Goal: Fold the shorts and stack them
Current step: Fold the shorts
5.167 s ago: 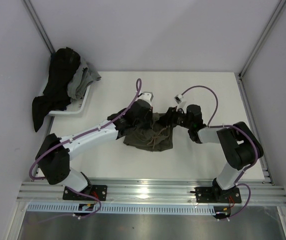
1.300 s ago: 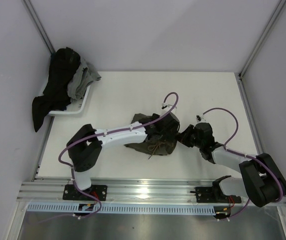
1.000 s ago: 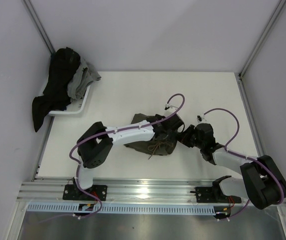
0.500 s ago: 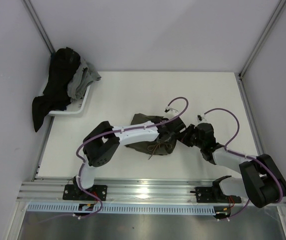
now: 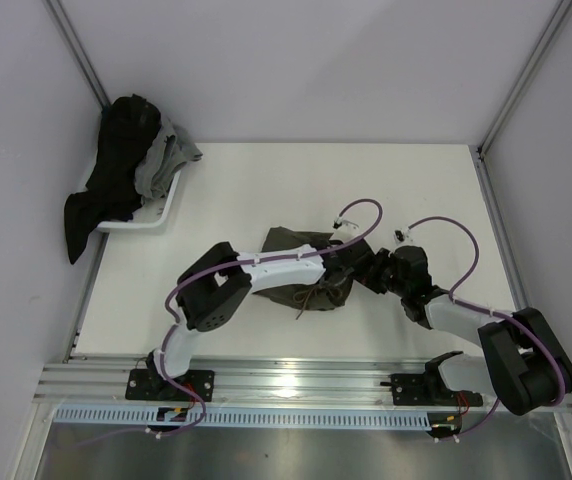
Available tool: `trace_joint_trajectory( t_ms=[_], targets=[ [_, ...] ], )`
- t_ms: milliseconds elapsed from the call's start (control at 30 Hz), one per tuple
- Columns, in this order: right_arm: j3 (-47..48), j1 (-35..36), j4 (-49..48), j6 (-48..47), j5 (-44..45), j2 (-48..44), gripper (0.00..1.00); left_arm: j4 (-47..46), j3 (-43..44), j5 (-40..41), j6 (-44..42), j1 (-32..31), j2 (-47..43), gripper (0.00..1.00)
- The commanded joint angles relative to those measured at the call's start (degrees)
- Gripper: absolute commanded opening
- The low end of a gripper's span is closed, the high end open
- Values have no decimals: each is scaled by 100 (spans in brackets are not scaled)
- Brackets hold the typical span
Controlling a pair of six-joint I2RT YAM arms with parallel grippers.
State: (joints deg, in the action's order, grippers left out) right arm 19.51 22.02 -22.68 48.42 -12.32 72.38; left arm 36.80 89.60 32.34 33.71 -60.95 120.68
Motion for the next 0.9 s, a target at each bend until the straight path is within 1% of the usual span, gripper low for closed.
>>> trace_joint_trajectory(
  t_ms=[0,67,100,200,433,600,700,867],
  targets=[
    [-8,-31,-316,18,-8,-22,0,3,84,211,100,-49,34,14],
    [35,-49,-308,-8,-25,4,0,-76,-109,255,100,-49,-158,2],
    [62,-66,-308,-17,-51,22,0,-137,-171,290,126,-49,-255,0],
    [237,-93,-247,-96,-166,118,0,-261,-478,448,196,-57,-685,0],
    [852,-84,-281,-167,-587,548,0,-129,-882,782,399,-66,-1573,0],
    [1510,161,-308,-184,-790,1075,0,-129,-1191,1002,531,-93,-2135,0],
    [1915,328,-377,-219,-939,1374,0,-15,-1261,1187,627,-119,-2277,0],
    [2487,356,-535,-158,-1229,2314,0,135,-1305,1424,733,-154,-2313,0]
  ],
)
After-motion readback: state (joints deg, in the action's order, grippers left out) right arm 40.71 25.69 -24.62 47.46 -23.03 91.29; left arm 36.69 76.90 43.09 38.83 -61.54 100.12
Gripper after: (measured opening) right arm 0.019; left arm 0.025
